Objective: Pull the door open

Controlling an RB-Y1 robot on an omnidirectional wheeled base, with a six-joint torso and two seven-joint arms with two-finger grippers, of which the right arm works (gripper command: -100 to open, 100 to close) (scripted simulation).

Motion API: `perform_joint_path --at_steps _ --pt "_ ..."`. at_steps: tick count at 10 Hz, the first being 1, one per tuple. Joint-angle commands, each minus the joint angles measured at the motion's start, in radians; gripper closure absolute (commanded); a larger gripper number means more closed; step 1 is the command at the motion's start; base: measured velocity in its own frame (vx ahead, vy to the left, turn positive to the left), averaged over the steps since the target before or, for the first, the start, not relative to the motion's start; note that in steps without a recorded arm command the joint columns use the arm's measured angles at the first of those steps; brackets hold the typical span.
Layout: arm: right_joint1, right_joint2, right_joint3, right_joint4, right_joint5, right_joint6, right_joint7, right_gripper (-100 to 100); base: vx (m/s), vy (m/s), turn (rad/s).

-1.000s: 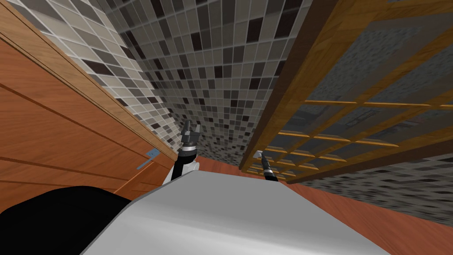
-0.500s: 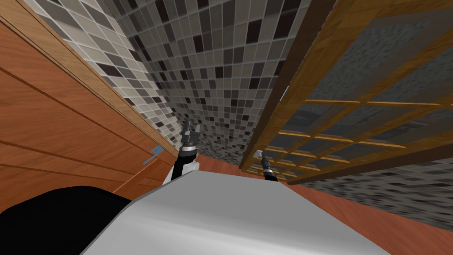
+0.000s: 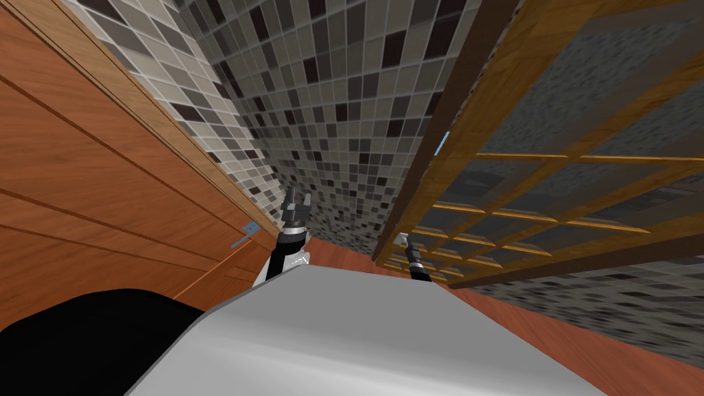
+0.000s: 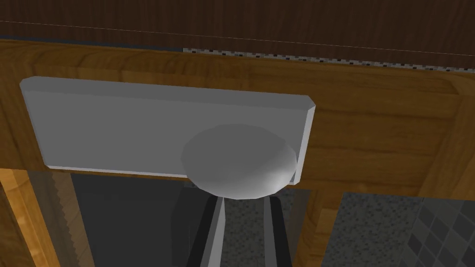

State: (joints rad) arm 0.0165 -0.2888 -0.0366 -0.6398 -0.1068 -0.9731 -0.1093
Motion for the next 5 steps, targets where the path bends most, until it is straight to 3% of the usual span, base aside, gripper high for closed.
perform_joint_path --at_steps 1,4,5 --pt "-0.020 0.011 0.016 0.017 -0.003 -0.015 -0.034 100 -0.037 -0.014 0.036" --pt "-0.023 0.011 0.032 0.014 -0.039 -0.007 -0.114 100 -0.033 -0.016 0.053" --pt "-0.023 0.011 0.032 0.014 -0.039 -0.007 -0.117 100 -0.034 -0.015 0.045"
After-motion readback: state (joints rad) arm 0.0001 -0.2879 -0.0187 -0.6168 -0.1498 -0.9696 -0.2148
